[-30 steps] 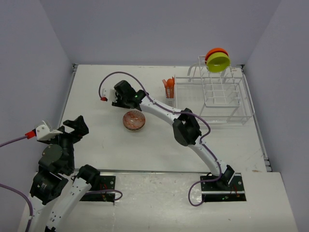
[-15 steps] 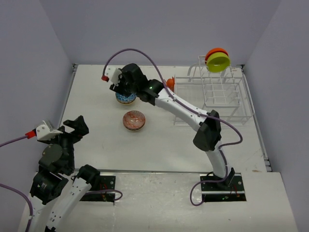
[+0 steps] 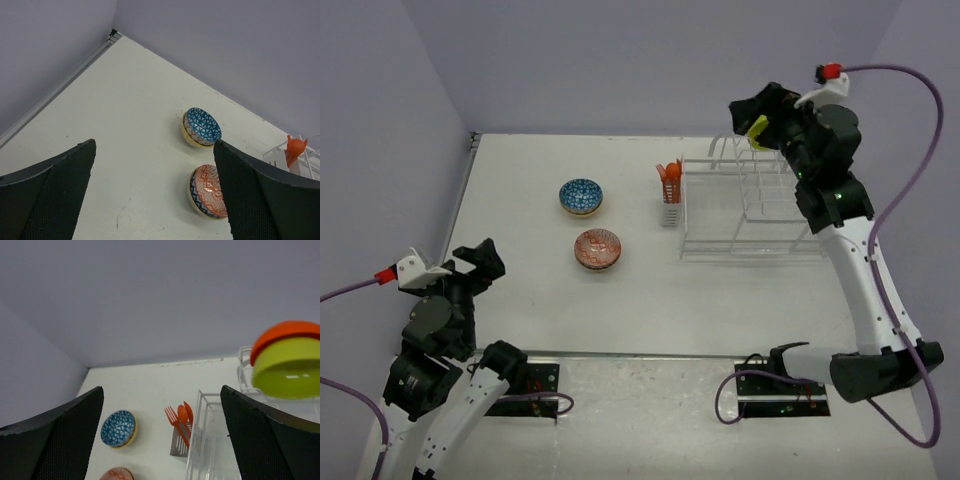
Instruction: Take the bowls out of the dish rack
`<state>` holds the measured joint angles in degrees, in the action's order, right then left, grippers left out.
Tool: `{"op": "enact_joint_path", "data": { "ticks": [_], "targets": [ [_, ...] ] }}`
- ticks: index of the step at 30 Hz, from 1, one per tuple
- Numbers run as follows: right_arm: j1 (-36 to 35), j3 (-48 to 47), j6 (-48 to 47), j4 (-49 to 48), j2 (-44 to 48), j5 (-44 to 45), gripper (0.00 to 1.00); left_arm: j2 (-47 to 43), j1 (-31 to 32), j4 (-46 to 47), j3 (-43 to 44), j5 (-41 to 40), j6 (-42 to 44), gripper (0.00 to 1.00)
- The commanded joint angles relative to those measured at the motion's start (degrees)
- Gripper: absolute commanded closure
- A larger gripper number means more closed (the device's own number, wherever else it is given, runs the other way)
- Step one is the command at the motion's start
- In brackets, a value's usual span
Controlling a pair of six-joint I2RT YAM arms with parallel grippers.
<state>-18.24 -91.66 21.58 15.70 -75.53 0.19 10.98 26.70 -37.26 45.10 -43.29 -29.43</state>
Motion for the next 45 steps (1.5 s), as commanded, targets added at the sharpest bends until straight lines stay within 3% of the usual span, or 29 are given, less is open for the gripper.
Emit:
{"op": "enact_joint_path", "data": {
  "ticks": [1, 4, 7, 12, 15, 22, 27, 32, 36, 38, 41, 45],
  "targets": [
    [7.9, 10.5, 23.4, -6.9, 4.2, -5.7, 0.01, 0.3, 0.1, 1.3, 0.3, -1.1, -0.5, 0.0],
    [14.4, 18.8, 32.6, -13.3, 8.8, -6.4, 0.01, 0.6, 0.1, 1.4, 0.3, -1.2, -0.5, 0.0],
    [16.7, 22.0, 40.6, -14.8, 10.4, -0.5, 0.01, 1.1, 0.1, 1.4, 0.3, -1.1, -0.5, 0.0],
    [19.2, 23.3, 54.4, -15.2, 5.6, 1.8, 0.03, 1.2, 0.1, 1.3, 0.3, -1.3, -0.5, 0.0],
    [20.1, 26.2, 62.2, -22.9, 2.8, 2.0, 0.09, 1.1, 0.1, 1.1, 0.5, -1.6, -0.6, 0.0],
    [20.1, 22.8, 64.5, -27.4, -5.5, 2.7, 0.18, 1.1, 0.1, 1.1, 0.4, -1.4, -0.5, 0.0],
    [20.1, 24.9, 63.7, -35.7, -7.3, 4.6, 0.21, 0.6, 0.1, 1.2, 0.5, -1.0, -0.2, 0.0],
    [20.1, 24.9, 63.4, -37.1, -9.8, 4.9, 0.36, 0.1, 0.1, 1.4, 0.4, -0.7, -0.1, 0.0],
    [20.1, 25.3, 64.0, -37.8, -11.0, 4.4, 0.53, -0.2, 0.1, 1.4, 0.4, -0.7, 0.0, 0.0],
    [20.1, 25.8, 64.2, -38.7, -11.1, 4.1, 0.66, -0.3, 0.1, 1.4, 0.4, -0.7, 0.0, 0.0],
    [20.1, 27.3, 65.3, -39.8, -10.3, 4.9, 0.73, -0.5, 0.1, 1.5, 0.4, -0.7, 0.0, 0.0],
    [20.1, 29.7, 66.6, -40.9, -8.2, 6.3, 0.9, -0.4, 0.1, 1.5, 0.3, -0.7, 0.0, 0.0]
  ]
}}
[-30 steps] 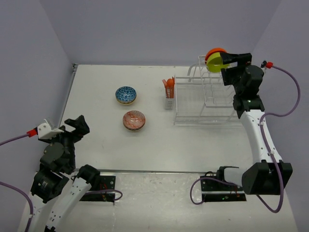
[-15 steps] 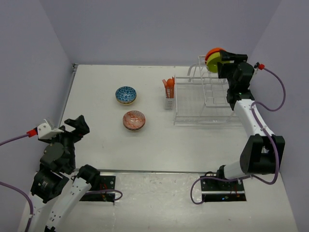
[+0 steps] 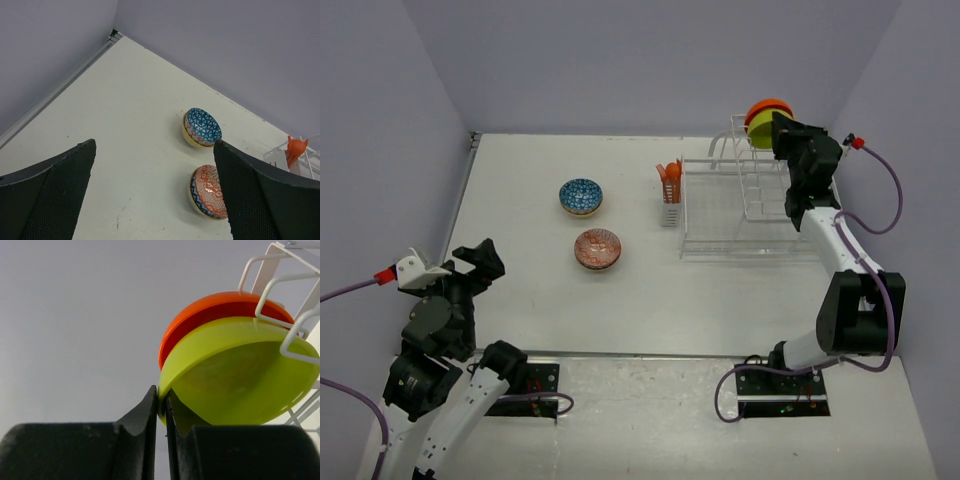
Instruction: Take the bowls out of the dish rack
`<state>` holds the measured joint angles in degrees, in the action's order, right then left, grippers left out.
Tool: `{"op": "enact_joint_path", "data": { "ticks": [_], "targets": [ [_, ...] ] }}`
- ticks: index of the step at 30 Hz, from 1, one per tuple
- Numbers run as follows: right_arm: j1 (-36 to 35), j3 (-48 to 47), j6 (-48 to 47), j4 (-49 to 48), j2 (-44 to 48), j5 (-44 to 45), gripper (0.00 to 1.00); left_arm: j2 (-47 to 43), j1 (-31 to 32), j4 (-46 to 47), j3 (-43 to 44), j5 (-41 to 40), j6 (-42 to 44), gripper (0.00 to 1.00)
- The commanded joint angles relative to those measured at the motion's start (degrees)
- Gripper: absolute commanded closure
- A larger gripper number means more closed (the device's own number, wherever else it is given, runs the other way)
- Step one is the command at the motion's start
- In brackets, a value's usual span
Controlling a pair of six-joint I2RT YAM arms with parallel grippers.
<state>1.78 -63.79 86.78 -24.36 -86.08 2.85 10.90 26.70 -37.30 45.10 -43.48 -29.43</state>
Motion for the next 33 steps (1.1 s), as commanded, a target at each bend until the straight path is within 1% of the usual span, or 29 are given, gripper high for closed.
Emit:
{"op": "enact_joint_path", "data": {
  "ticks": [1, 2, 3, 4, 9, 11, 13, 22, 25, 27, 28, 29, 30, 31, 32, 33],
  "targets": [
    [0.1, 2.6, 1.7, -1.0, 2.8, 3.8, 0.92, -0.4, 0.1, 1.5, 0.3, -0.5, 0.0, 0.0],
    [0.1, 3.2, 2.9, -1.2, 3.4, 4.0, 0.94, -0.4, 0.1, 1.5, 0.3, -0.5, 0.0, 0.0],
    [0.1, 4.5, 3.9, -1.5, 4.5, 4.6, 0.99, -0.3, 0.1, 1.5, 0.3, -0.5, 0.0, 0.0],
    [0.1, 5.1, 4.9, -2.4, 5.0, 4.8, 1.0, -0.3, 0.1, 1.5, 0.3, -0.5, 0.0, 0.0],
    [0.1, 8.1, 7.5, -7.4, 8.3, 5.8, 1.0, -0.2, 0.1, 1.5, 0.3, -0.5, 0.0, 0.0],
    [0.1, 9.2, 7.1, -13.9, 9.3, 5.8, 1.0, 0.0, 0.1, 1.5, 0.3, -0.4, 0.1, 0.0],
    [0.1, 9.7, 6.9, -17.5, 10.0, 5.1, 1.0, 0.1, 0.1, 1.5, 0.3, -0.4, 0.0, 0.0],
    [0.1, 10.9, 8.6, -22.0, 12.8, 1.7, 1.0, 0.3, 0.1, 1.4, 0.3, -0.6, -0.2, 0.0],
    [0.0, 9.9, 6.6, -23.8, 14.3, -3.5, 1.0, 0.4, 0.1, 1.4, 0.4, -0.8, -0.2, 0.0],
    [-0.1, 8.8, 3.4, -27.4, 14.9, -8.1, 1.0, 0.5, 0.1, 1.4, 0.3, -0.9, -0.2, 0.0],
    [-0.4, 7.3, 2.2, -28.2, 15.2, -13.6, 1.0, 0.5, 0.1, 1.4, 0.4, -0.9, -0.4, 0.0],
    [-0.5, 6.3, 0.9, -28.7, 15.5, -17.1, 1.0, 0.6, 0.1, 1.4, 0.4, -1.0, -0.4, 0.0],
    [-1.3, 5.2, -3.5, -28.4, 15.9, -20.5, 1.0, 0.4, 0.1, 1.3, 0.5, -1.2, -0.5, 0.0],
    [-2.6, 3.9, -6.5, -27.3, 16.5, -23.7, 1.0, 0.5, 0.1, 1.3, 0.4, -1.3, -0.5, 0.0],
    [-5.5, 0.6, -14.1, -21.1, 18.2, -30.1, 1.0, 0.4, 0.1, 1.2, 0.4, -1.5, -0.5, 0.0],
    [-7.2, -1.6, -19.1, -15.6, 19.2, -33.0, 1.0, 0.4, 0.1, 1.2, 0.4, -1.6, -0.7, 0.0]
  ]
}}
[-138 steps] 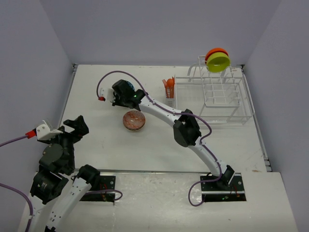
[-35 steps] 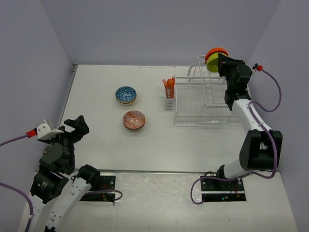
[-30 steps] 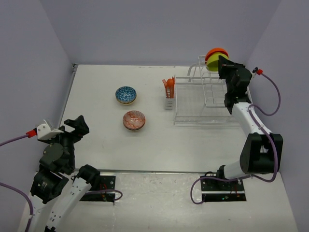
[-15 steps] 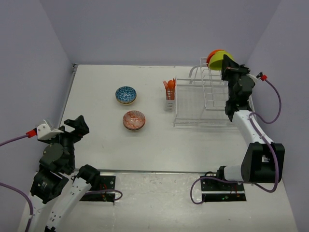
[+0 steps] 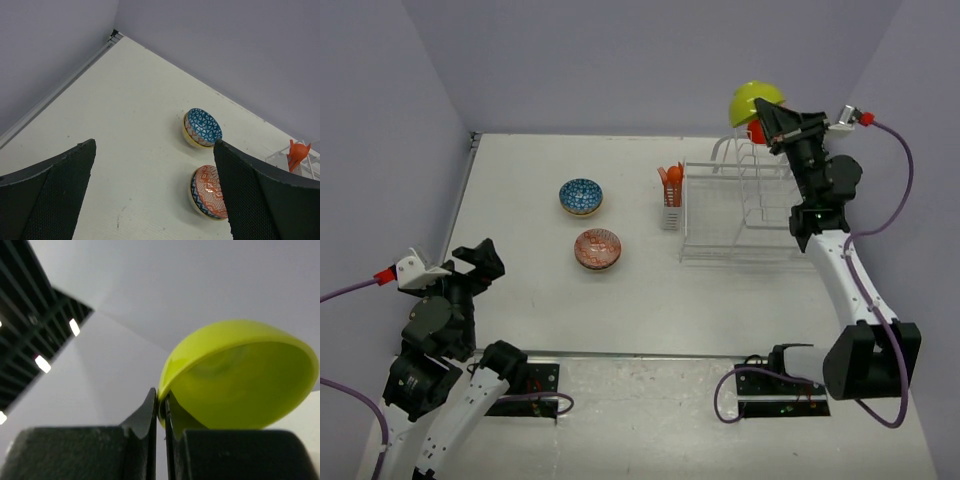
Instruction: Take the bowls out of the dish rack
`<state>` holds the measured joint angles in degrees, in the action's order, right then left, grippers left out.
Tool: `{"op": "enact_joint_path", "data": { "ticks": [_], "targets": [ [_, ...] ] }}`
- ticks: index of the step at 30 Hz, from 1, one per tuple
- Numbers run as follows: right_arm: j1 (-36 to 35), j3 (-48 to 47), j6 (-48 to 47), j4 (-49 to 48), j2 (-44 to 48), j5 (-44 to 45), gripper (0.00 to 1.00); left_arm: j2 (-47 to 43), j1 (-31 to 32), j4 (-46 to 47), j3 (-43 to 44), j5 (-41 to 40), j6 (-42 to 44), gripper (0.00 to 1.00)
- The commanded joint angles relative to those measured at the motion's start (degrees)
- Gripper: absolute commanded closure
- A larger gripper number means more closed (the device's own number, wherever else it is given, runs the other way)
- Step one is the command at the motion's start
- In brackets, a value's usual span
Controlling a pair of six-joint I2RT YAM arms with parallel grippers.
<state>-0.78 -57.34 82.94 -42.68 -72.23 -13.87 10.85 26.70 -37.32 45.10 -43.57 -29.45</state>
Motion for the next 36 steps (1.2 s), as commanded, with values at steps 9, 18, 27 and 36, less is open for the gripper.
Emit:
{"op": "enact_joint_path", "data": {
  "ticks": [9, 18, 27, 36],
  "targets": [
    [-44.8, -29.8, -68.6, 76.3, 4.0, 17.0, 1.0, 1.5, 0.0, 1.0, 0.6, -1.7, -0.9, 0.0],
    [-65.5, -29.1, -65.9, 94.9, -19.9, 37.2, 1.0, 2.3, 0.1, 0.4, 0.7, -2.0, -1.2, 0.0],
    [-70.1, -32.1, -64.5, 98.1, -35.3, 36.6, 1.0, 2.1, 0.1, 0.2, 0.7, -2.0, -1.2, 0.0],
    [-72.2, -32.0, -65.5, 97.3, -40.3, 32.5, 1.0, 2.0, 0.1, 0.4, 0.7, -1.6, -1.0, 0.0]
  ]
}}
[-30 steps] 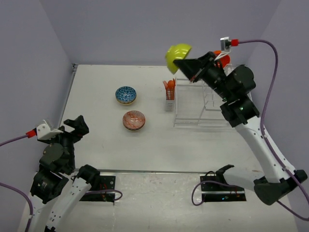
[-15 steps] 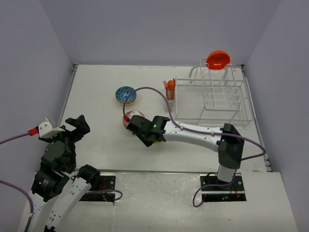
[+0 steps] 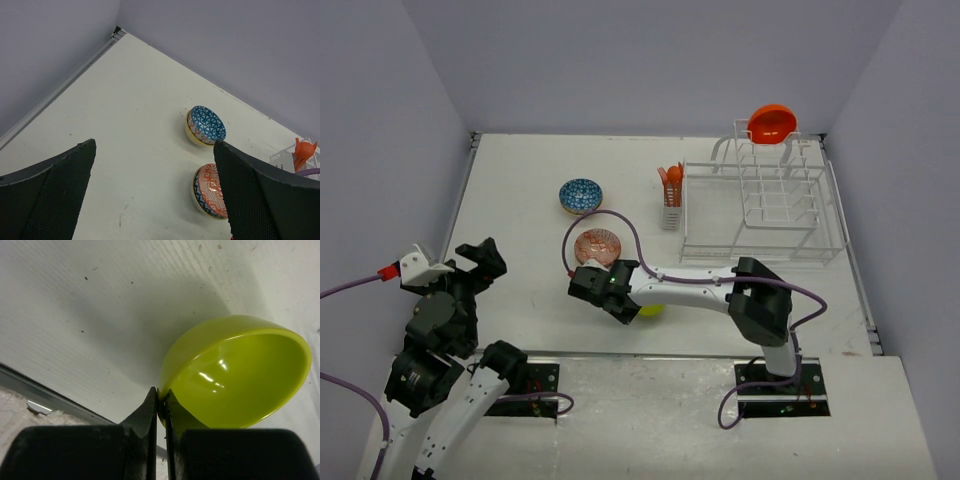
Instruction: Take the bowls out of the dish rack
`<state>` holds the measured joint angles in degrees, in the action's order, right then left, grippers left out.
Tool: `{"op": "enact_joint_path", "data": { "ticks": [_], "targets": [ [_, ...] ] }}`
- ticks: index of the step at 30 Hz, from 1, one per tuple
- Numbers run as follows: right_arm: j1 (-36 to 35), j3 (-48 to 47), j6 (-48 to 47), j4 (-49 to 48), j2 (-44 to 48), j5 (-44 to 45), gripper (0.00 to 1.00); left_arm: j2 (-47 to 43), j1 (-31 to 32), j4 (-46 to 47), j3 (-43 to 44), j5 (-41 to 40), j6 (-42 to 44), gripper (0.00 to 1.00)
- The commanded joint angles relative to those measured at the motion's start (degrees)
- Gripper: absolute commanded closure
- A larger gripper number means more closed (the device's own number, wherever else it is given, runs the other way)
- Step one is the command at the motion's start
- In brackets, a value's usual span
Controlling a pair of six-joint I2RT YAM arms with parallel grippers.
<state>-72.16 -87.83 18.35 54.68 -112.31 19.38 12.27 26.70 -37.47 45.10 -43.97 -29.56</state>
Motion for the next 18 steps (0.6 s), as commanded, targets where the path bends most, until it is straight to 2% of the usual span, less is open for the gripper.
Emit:
{"op": "enact_joint_path", "data": {
  "ticks": [1, 3, 5, 6, 7, 8, 9, 11, 16, 17, 18],
  "targets": [
    [-0.8, -1.4, -0.9, -0.3, -0.2, -1.0, 1.0, 0.6, 0.1, 0.6, 0.7, -1.2, -0.9, 0.0],
    [-0.8, -1.4, -0.9, -0.6, -0.1, -1.1, 1.0, 0.6, 0.1, 0.6, 0.6, -1.1, -0.8, 0.0],
    [-0.9, -1.6, -0.9, -0.4, -0.1, -0.9, 0.93, 0.7, 0.1, 0.6, 0.7, -1.0, -0.7, 0.0],
    [-1.0, -1.7, -0.9, -0.4, 0.2, -0.6, 0.87, 0.8, 0.1, 0.6, 0.7, -1.0, -0.8, 0.0],
    [-1.3, -1.8, -0.9, -0.3, 0.4, -0.1, 0.67, 1.0, 0.1, 0.6, 0.8, -1.0, -0.8, 0.0],
    [-1.5, -1.8, -0.9, -0.4, 1.3, 0.4, 0.61, 1.0, 0.1, 0.6, 0.7, -0.9, -0.8, 0.0],
    [-1.8, -1.7, -0.8, -0.5, 1.8, 1.0, 0.57, 1.2, 0.1, 0.6, 0.7, -0.9, -0.8, 0.0],
    [-1.8, -1.2, -0.6, -1.1, 3.3, 1.0, 0.43, 1.3, 0.1, 0.6, 0.7, -0.9, -0.7, 0.0],
    [-1.9, -0.1, -0.9, -3.0, 10.2, 2.1, 0.32, 1.7, 0.0, 0.5, 0.8, -0.8, -0.7, 0.0],
    [-1.9, -0.1, -0.9, -3.2, 11.4, 2.6, 0.11, 1.6, 0.1, 0.6, 0.8, -0.7, -0.7, 0.0],
    [-1.9, -0.1, -1.0, -3.4, 12.8, 3.2, 0.09, 1.6, 0.1, 0.7, 0.7, -0.7, -0.7, 0.0]
  ]
}}
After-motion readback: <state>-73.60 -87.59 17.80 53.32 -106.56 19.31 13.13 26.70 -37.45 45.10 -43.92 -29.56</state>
